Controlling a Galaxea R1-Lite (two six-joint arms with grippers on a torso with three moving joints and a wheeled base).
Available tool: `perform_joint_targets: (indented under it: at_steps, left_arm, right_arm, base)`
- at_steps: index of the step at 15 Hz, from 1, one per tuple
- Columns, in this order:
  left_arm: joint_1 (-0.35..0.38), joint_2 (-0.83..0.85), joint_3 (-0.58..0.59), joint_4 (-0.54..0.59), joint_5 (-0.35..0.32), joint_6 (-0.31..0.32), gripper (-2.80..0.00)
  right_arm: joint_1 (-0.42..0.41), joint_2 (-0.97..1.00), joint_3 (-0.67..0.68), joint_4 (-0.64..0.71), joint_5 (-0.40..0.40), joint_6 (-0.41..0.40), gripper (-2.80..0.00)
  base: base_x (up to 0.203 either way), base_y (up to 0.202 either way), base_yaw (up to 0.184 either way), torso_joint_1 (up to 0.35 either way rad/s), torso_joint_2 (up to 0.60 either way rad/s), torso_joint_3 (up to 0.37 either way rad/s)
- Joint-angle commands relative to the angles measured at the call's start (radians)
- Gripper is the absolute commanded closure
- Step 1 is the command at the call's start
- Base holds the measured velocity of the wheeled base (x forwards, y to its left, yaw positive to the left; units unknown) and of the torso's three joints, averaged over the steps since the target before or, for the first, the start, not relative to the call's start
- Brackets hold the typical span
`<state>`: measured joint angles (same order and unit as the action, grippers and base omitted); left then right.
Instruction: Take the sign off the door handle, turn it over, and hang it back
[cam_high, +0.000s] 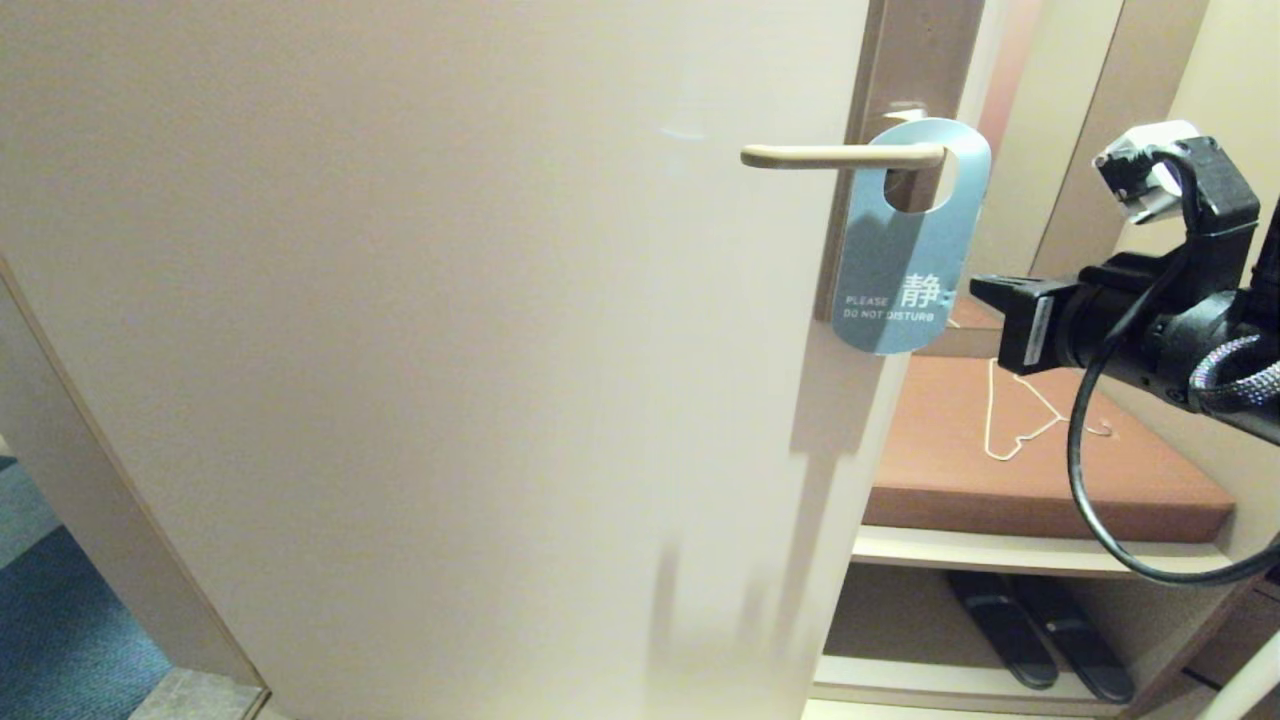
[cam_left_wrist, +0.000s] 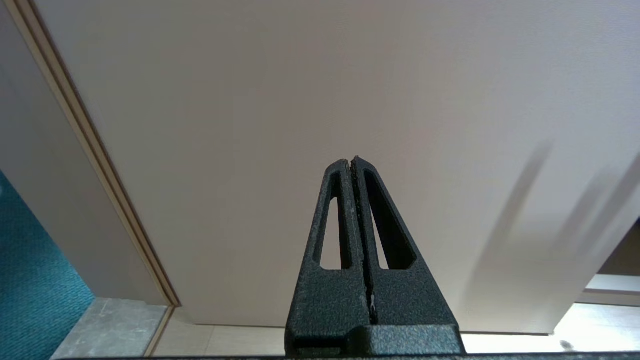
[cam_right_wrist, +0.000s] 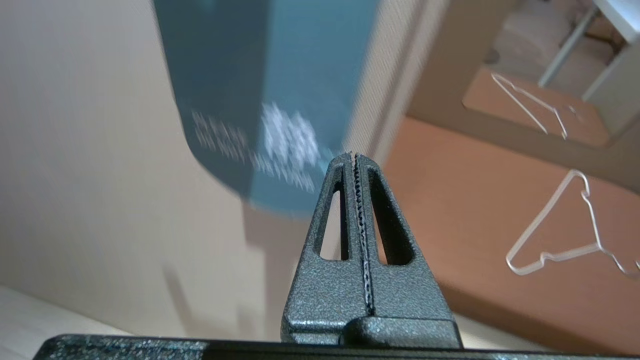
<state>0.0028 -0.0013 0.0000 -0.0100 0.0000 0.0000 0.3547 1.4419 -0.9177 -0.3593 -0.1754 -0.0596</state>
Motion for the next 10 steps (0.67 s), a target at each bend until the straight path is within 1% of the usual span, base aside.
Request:
perform_joint_targets:
  at_steps: [1, 7, 10]
  left_arm:
    - [0.000, 0.001, 0.000, 0.000, 0.000, 0.000, 0.00]
    - [0.000, 0.001, 0.000, 0.001, 0.000, 0.000, 0.00]
    - [0.000, 0.001, 0.000, -0.001, 0.000, 0.000, 0.00]
  right_arm:
    - [-0.023, -0.047, 0.061, 0.000, -0.001, 0.000, 0.00]
    - [-0.126, -0.200, 0.255, 0.002, -0.001, 0.000, 0.00]
    - [-0.158, -0.311, 0.354, 0.024, -0.001, 0.001, 0.00]
  base:
    - [0.000, 0.000, 0.000, 0.000, 0.00, 0.000]
    - [0.000, 0.000, 0.000, 0.000, 0.00, 0.000]
    - [0.000, 0.000, 0.000, 0.000, 0.00, 0.000]
